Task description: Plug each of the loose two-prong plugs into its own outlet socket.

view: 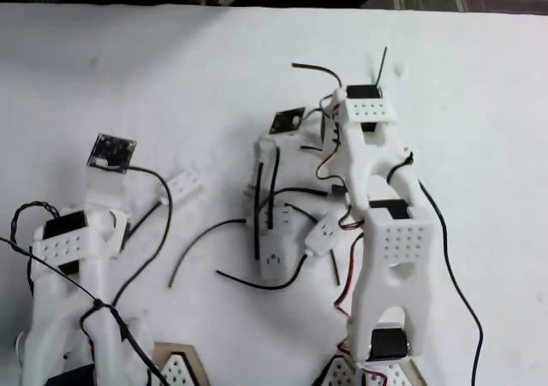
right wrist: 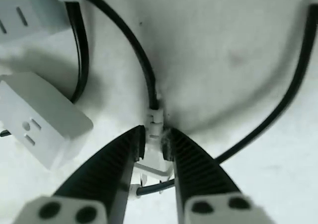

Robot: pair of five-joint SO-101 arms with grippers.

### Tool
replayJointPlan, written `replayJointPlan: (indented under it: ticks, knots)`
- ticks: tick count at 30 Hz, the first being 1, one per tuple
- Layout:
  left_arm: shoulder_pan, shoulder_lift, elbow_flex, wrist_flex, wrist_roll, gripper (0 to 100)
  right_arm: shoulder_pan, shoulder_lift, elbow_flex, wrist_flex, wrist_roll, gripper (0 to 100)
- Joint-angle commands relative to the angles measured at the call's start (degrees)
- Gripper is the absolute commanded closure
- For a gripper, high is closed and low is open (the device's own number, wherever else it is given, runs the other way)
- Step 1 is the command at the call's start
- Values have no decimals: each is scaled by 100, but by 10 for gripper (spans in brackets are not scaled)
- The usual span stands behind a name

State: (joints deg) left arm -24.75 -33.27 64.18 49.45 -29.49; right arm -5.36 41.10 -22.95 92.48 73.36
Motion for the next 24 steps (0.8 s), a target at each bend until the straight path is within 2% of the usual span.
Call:
replayJointPlan:
  ticks: [1, 3, 10, 19, 24]
  knots:
    - [-13, -136, 9, -88, 44, 976, 13, -207, -79, -4, -9, 978]
    - [-13, -136, 9, -88, 44, 976, 4, -470, -79, -4, -26, 981]
    - [-13, -136, 9, -88, 44, 976, -119, -1675, -53, -4, -782, 981]
    - [-13, -136, 9, -88, 44, 976, -629, -2536, -70, -4, -2470, 981]
    - [-13, -136, 9, -88, 44, 976, -646, -2879, -88, 66, -3279, 981]
